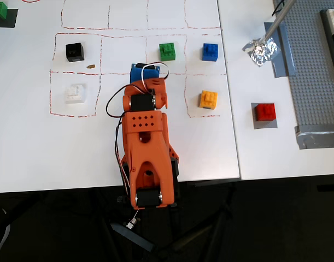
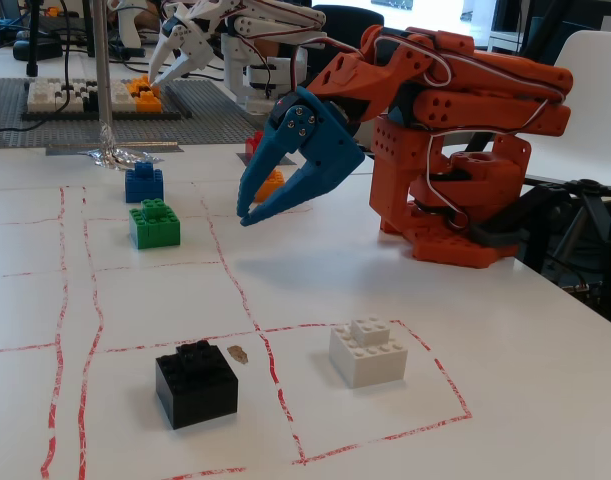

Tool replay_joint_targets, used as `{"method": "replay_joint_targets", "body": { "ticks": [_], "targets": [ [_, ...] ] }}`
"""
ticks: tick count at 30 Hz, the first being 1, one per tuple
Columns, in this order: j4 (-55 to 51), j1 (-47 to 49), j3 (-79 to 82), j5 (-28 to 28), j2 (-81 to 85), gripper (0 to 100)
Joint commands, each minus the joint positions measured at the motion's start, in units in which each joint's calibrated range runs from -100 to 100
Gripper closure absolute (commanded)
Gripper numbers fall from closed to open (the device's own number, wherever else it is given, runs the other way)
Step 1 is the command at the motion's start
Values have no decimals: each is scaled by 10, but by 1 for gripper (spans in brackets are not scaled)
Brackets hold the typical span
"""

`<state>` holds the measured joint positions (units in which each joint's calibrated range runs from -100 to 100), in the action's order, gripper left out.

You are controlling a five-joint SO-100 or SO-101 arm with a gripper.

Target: Grab the block and put it in the grey marker

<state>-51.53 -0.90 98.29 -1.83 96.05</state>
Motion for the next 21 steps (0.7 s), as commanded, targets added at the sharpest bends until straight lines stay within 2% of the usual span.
{"method": "replay_joint_targets", "body": {
  "ticks": [1,21],
  "targets": [
    [8,7,11,7,22,100],
    [2,2,15,15,35,100]
  ]
}}
